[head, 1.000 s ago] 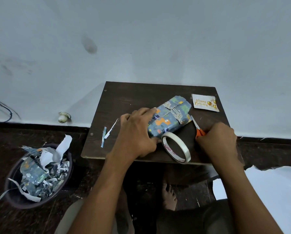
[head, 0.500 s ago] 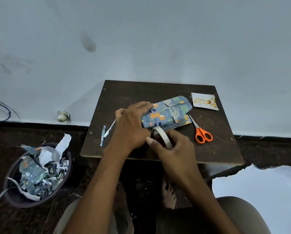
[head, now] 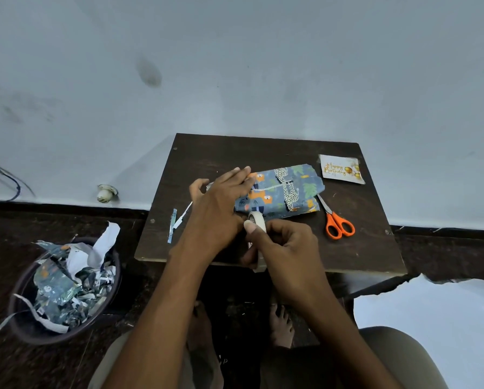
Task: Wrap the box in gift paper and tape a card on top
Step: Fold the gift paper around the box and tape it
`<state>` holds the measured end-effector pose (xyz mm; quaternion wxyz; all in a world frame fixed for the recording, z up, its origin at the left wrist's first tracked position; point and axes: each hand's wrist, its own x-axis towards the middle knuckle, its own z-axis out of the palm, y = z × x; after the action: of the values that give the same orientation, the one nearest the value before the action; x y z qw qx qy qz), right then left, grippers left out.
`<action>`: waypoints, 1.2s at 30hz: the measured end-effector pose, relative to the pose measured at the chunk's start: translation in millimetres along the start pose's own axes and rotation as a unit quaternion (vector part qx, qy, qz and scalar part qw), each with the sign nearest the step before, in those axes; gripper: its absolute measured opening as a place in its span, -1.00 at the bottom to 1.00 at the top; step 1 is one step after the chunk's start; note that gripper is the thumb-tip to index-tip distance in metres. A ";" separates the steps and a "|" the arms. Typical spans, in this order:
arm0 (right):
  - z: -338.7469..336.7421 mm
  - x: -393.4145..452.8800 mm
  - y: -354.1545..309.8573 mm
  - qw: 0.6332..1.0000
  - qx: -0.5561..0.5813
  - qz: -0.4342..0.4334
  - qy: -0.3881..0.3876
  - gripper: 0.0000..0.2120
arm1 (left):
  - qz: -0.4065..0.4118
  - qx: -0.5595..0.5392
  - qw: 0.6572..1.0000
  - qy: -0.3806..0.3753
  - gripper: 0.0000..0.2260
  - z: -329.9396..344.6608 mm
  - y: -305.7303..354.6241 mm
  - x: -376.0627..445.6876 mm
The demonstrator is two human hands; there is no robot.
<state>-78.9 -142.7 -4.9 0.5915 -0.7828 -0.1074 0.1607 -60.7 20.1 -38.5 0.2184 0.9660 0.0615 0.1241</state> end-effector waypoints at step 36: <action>-103.2 69.3 46.5 0.883 -0.447 0.096 0.103 -0.76 | -0.186 -0.171 0.962 0.102 -0.74 8.8 75.1 -82.1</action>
<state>23.3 -222.8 -32.6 0.1679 -0.9828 -0.0306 0.0702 -132.5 -65.1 -30.9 0.3918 0.8683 0.2394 0.1876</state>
